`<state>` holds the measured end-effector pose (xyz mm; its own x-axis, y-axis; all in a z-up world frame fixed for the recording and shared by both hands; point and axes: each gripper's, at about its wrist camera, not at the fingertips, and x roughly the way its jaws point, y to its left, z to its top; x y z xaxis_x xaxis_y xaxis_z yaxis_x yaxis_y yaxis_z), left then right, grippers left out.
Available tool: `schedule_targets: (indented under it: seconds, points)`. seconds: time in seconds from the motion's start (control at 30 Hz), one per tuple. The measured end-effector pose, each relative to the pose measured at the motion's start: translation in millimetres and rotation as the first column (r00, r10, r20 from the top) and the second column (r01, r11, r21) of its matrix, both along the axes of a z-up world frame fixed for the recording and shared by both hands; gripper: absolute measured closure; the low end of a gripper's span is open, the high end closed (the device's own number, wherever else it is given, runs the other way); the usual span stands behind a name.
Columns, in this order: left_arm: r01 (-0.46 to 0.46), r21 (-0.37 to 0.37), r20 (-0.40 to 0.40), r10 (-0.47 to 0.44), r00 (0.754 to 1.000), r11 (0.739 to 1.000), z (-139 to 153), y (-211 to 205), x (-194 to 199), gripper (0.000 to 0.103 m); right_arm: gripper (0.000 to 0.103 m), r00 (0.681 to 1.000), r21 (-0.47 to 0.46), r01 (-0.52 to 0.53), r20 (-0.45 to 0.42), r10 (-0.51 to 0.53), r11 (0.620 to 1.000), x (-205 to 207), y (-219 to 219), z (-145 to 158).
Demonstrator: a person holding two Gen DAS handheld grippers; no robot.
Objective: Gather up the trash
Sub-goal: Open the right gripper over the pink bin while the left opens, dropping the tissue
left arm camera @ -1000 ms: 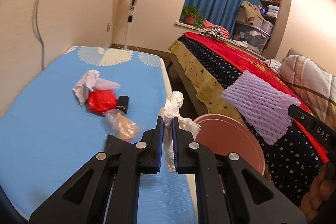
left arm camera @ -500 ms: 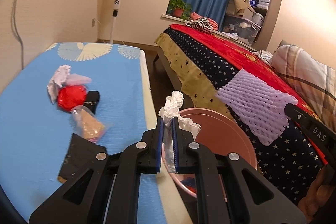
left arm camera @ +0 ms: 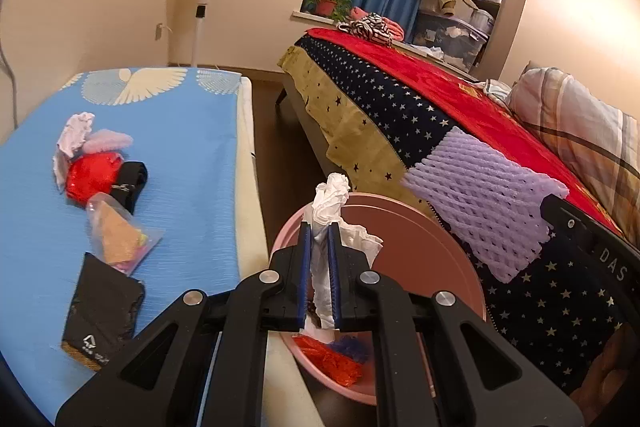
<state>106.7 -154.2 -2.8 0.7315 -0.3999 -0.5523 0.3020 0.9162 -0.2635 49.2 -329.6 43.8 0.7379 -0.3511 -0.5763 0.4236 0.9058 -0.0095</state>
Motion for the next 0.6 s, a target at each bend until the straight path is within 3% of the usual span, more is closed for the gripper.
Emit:
schedule_targets:
  seconds: [0.27, 0.3, 0.33, 0.37, 0.4, 0.47, 0.6]
  points:
    - [0.044, -0.027, -0.039, -0.045, 0.998, 0.999, -7.3, -8.1, 6.4, 0.094, 0.090, 1.000, 0.004, 0.007, -0.008, -0.007, 1.000, 3.5, -1.1, -2.6]
    - [0.057, -0.042, -0.057, -0.060, 0.997, 0.997, -9.6, -8.6, 8.7, 0.087, 0.089, 1.000, 0.001, 0.013, -0.008, -0.013, 1.000, 3.3, -1.5, -2.9]
    - [0.059, -0.045, -0.067, -0.062, 0.996, 0.997, -11.0, -9.5, 10.7, 0.070, 0.087, 1.000, 0.000, 0.020, -0.009, -0.020, 1.000, 3.3, -1.9, -2.7]
    - [0.053, -0.043, -0.071, -0.056, 0.996, 0.998, -12.3, -9.0, 10.7, 0.056, 0.078, 1.000, 0.007, 0.027, -0.009, -0.027, 1.000, 2.9, -3.3, -2.7]
    - [0.049, -0.041, -0.069, -0.052, 0.996, 0.998, -13.1, -8.1, 10.3, 0.054, 0.068, 0.999, 0.010, 0.033, -0.008, -0.033, 0.999, 2.5, -4.5, -3.1]
    - [0.054, -0.044, -0.072, -0.057, 0.996, 0.998, -13.4, -7.1, 9.9, 0.054, 0.057, 0.999, 0.013, 0.055, -0.004, -0.054, 0.998, 0.4, -6.3, -2.1]
    - [0.060, -0.037, -0.054, -0.062, 0.997, 0.997, -9.2, -2.4, 5.2, 0.054, 0.057, 0.999, 0.021, 0.053, 0.003, -0.053, 0.998, -0.5, -7.0, -1.6]
